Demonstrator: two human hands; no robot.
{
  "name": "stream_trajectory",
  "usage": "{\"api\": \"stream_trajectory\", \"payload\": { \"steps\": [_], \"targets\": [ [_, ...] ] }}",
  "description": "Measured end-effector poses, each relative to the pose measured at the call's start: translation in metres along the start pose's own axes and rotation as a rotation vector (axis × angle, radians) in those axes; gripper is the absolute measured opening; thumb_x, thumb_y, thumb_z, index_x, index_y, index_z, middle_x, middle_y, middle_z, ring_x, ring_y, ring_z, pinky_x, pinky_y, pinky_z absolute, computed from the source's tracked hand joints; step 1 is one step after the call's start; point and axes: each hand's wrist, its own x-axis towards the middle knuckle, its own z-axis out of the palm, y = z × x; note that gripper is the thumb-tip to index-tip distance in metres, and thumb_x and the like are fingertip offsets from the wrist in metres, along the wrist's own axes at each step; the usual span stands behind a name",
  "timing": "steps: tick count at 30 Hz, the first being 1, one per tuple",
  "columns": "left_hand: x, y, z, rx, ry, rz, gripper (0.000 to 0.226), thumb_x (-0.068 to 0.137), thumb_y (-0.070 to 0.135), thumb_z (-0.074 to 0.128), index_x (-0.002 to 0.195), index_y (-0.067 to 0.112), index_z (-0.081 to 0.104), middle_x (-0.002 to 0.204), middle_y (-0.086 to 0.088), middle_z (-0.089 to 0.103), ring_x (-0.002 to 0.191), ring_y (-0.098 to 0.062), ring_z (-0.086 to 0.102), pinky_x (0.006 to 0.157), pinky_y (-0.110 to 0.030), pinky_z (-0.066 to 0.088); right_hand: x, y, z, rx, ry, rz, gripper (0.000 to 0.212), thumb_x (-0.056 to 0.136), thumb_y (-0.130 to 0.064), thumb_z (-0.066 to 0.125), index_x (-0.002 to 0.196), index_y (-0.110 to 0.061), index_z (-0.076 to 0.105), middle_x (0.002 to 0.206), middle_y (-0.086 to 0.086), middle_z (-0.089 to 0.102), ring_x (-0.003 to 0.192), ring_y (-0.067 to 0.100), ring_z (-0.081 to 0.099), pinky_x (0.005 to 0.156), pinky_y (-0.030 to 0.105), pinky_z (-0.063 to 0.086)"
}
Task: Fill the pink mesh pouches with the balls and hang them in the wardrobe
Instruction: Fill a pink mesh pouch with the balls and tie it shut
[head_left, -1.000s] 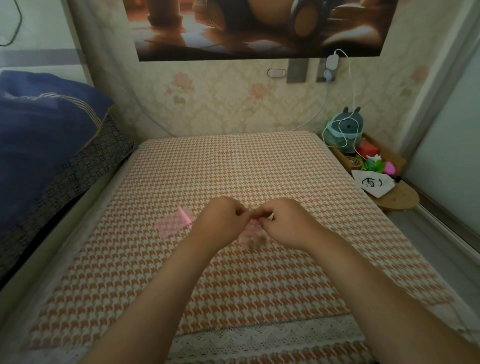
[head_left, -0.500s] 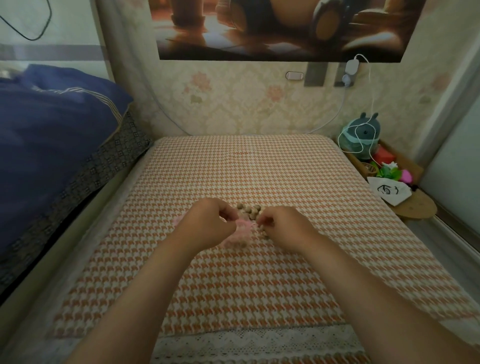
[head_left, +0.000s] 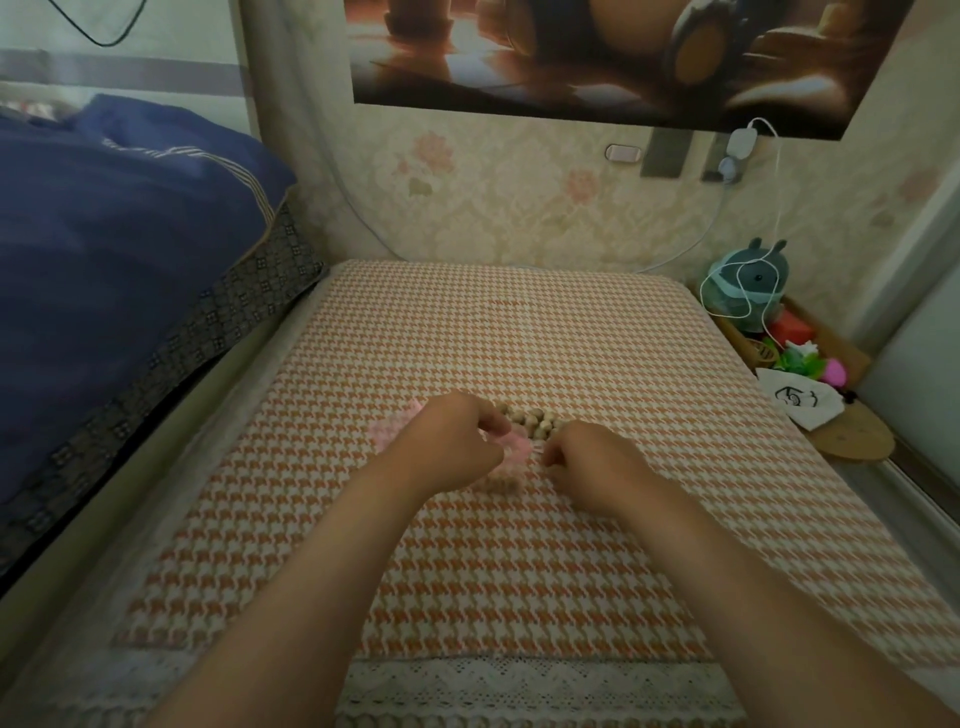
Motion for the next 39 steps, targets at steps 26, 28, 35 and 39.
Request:
{"api": "stream_trajectory", "payload": {
  "steps": [26, 28, 35, 39],
  "targets": [
    [0.008, 0.004, 0.015, -0.105, 0.016, 0.016, 0.030, 0.093, 0.024, 0.063, 0.122, 0.018, 0.068, 0.128, 0.006, 0.064, 0.088, -0.007, 0.064, 0.065, -0.013, 0.046, -0.010, 0.014, -0.032, 0.438, 0.292, -0.029, 0.013, 0.095, -0.021, 0.067, 0.100, -0.030, 0.075, 0.107, -0.016, 0.068, 0.079, -0.005, 0.056, 0.075, 0.022, 0.048],
    [0.009, 0.004, 0.017, -0.097, 0.034, 0.009, 0.027, 0.094, 0.027, 0.063, 0.119, 0.019, 0.069, 0.126, 0.007, 0.064, 0.086, -0.007, 0.064, 0.063, -0.011, 0.046, -0.008, 0.020, -0.025, 0.354, 0.230, 0.010, 0.014, 0.096, -0.023, 0.066, 0.101, -0.032, 0.075, 0.109, -0.013, 0.070, 0.090, 0.005, 0.062, 0.080, 0.029, 0.054],
    [0.013, 0.002, 0.023, -0.076, 0.043, -0.005, 0.029, 0.093, 0.030, 0.063, 0.121, 0.023, 0.067, 0.128, 0.008, 0.064, 0.082, -0.014, 0.070, 0.061, -0.014, 0.051, 0.001, 0.025, -0.006, 0.108, 0.110, 0.014, 0.018, 0.092, -0.032, 0.070, 0.109, -0.035, 0.075, 0.108, -0.013, 0.071, 0.098, 0.014, 0.067, 0.073, 0.028, 0.049],
    [0.014, 0.002, 0.023, -0.060, 0.031, 0.003, 0.031, 0.093, 0.030, 0.063, 0.123, 0.024, 0.066, 0.126, 0.008, 0.065, 0.080, -0.014, 0.070, 0.057, -0.013, 0.050, 0.005, 0.023, 0.002, 0.062, 0.095, 0.003, 0.016, 0.092, -0.028, 0.065, 0.102, -0.035, 0.075, 0.100, -0.012, 0.072, 0.088, 0.014, 0.067, 0.069, 0.031, 0.055]
  ]
}}
